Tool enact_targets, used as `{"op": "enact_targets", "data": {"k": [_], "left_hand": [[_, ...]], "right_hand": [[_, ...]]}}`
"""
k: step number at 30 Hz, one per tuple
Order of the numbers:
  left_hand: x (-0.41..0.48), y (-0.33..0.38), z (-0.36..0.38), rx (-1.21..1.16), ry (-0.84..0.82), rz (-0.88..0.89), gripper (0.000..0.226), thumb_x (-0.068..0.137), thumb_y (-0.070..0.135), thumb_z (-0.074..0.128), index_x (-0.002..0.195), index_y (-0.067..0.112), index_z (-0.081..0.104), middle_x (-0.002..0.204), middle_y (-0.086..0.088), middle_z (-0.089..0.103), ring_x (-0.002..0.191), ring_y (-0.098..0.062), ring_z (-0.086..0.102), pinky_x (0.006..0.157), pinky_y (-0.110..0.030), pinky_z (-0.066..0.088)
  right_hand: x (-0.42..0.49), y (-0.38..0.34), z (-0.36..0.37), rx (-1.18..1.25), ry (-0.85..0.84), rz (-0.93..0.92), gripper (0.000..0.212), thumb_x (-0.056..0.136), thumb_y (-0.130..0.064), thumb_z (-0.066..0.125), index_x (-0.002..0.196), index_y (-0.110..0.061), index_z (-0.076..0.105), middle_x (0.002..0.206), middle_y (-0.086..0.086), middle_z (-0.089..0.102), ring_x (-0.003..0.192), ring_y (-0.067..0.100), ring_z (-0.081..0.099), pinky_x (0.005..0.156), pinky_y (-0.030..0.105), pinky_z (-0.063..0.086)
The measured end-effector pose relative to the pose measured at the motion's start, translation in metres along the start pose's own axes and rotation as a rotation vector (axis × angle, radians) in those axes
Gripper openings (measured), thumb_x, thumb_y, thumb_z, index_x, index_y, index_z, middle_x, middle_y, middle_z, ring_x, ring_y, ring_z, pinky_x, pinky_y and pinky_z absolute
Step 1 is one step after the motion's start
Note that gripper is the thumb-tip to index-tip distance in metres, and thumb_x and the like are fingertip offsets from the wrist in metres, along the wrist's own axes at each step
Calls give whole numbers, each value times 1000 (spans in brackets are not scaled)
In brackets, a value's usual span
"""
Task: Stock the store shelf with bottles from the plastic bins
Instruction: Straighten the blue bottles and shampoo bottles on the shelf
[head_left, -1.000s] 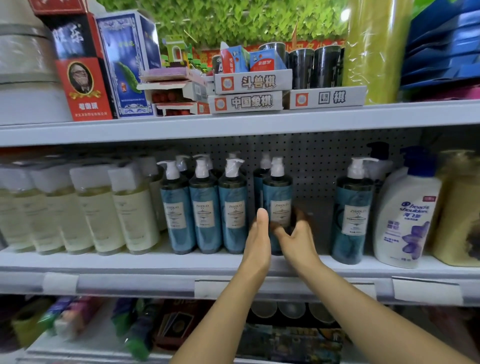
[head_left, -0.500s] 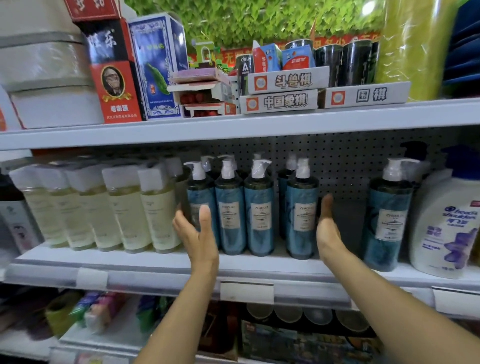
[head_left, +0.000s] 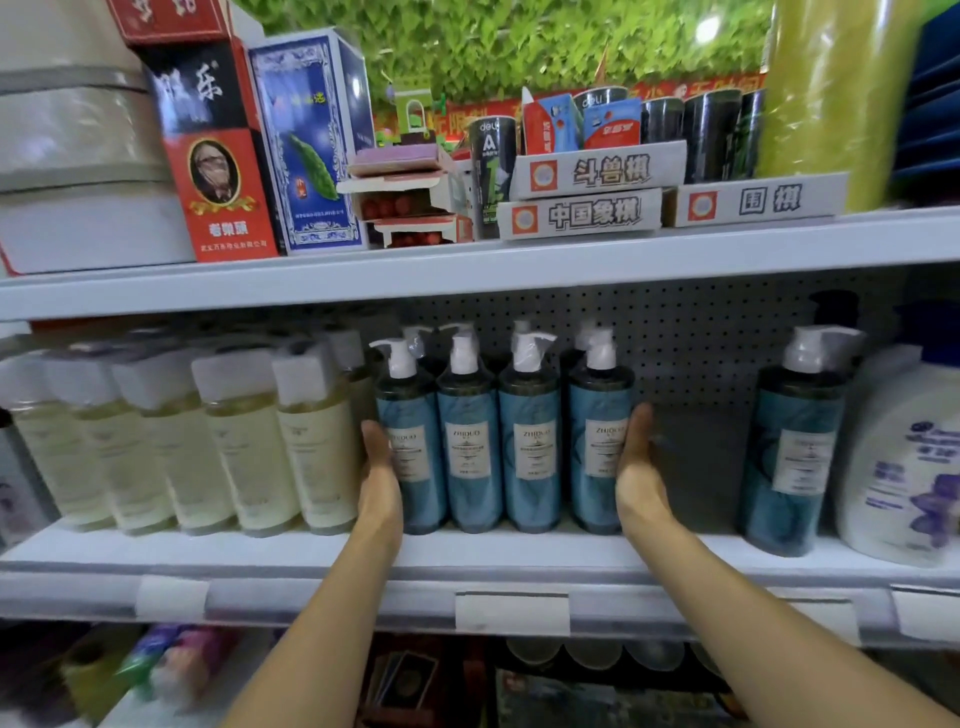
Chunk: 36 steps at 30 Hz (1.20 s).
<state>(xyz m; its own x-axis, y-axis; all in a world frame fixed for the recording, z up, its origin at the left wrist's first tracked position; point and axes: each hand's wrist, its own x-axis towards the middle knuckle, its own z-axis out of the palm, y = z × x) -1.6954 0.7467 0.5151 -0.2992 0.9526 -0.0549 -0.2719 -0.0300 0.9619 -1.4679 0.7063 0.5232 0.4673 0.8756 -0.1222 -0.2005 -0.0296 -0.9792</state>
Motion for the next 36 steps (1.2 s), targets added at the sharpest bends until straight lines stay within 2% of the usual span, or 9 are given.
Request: {"op": "enact_targets", "data": {"k": [11, 14, 19, 25, 27, 28, 31, 33, 36], "left_hand": [[19, -12, -4, -5, -13, 7, 77, 92, 75, 28, 140, 21, 54, 136, -3, 60, 126, -26, 55, 115, -44, 36], [18, -11, -3, -10, -19, 9, 77, 92, 75, 29, 141, 21, 53, 137, -1, 60, 125, -25, 55, 115, -44, 36], [18, -9, -3, 5, -10, 14, 72, 95, 71, 30, 140, 20, 53, 137, -3, 60, 120, -25, 56, 111, -40, 39], [0, -12, 6, 37, 134, -17, 79, 93, 76, 25, 140, 18, 53, 136, -2, 59, 127, -29, 53, 112, -42, 37], [-15, -10, 14, 62, 205, 43, 73, 99, 67, 24, 142, 15, 49, 136, -1, 55, 131, -28, 48, 112, -40, 35], [-22, -10, 18, 94, 244, 113, 71, 100, 63, 23, 145, 12, 43, 145, -4, 48, 136, -28, 43, 115, -43, 32], [-44, -15, 30, 194, 307, 412, 60, 104, 50, 28, 147, 9, 34, 151, -8, 32, 140, -24, 29, 118, -49, 25], [-55, -23, 39, 218, 293, 524, 64, 99, 55, 28, 144, 11, 36, 148, -3, 30, 135, -18, 30, 116, -48, 27], [-70, -33, 52, 262, 278, 658, 69, 95, 58, 27, 147, 14, 36, 154, -2, 27, 142, -17, 25, 118, -42, 24]], "right_hand": [[5, 9, 16, 20, 26, -85, 78, 89, -76, 24, 142, -23, 46, 143, 6, 53, 130, 28, 51, 109, 41, 35], [3, 8, 16, 12, 19, -86, 82, 85, -79, 24, 142, -23, 46, 144, 5, 53, 130, 28, 51, 109, 42, 35], [2, 1, 8, -85, -12, -88, 75, 95, -69, 19, 147, -19, 40, 151, 9, 45, 138, 29, 43, 114, 43, 29], [-3, 4, -2, -219, -22, -90, 78, 92, -73, 19, 149, -23, 38, 153, 9, 42, 139, 32, 41, 116, 44, 29], [-7, 7, -6, -232, -30, -170, 69, 96, -67, 24, 145, -23, 43, 149, 9, 46, 136, 32, 45, 113, 43, 33], [-8, 9, -8, -227, -33, -249, 61, 98, -63, 29, 141, -24, 46, 145, 7, 50, 132, 30, 48, 110, 41, 38], [-15, 9, -18, -249, -35, -475, 40, 103, -36, 43, 140, -22, 47, 128, -4, 54, 118, 15, 51, 95, 29, 40], [-19, 8, -27, -279, -36, -537, 40, 103, -24, 44, 143, -20, 44, 126, -8, 49, 117, 10, 47, 97, 26, 38], [-23, 9, -43, -330, -34, -592, 43, 102, -24, 45, 145, -21, 41, 129, -9, 44, 122, 8, 41, 102, 25, 33]]}}
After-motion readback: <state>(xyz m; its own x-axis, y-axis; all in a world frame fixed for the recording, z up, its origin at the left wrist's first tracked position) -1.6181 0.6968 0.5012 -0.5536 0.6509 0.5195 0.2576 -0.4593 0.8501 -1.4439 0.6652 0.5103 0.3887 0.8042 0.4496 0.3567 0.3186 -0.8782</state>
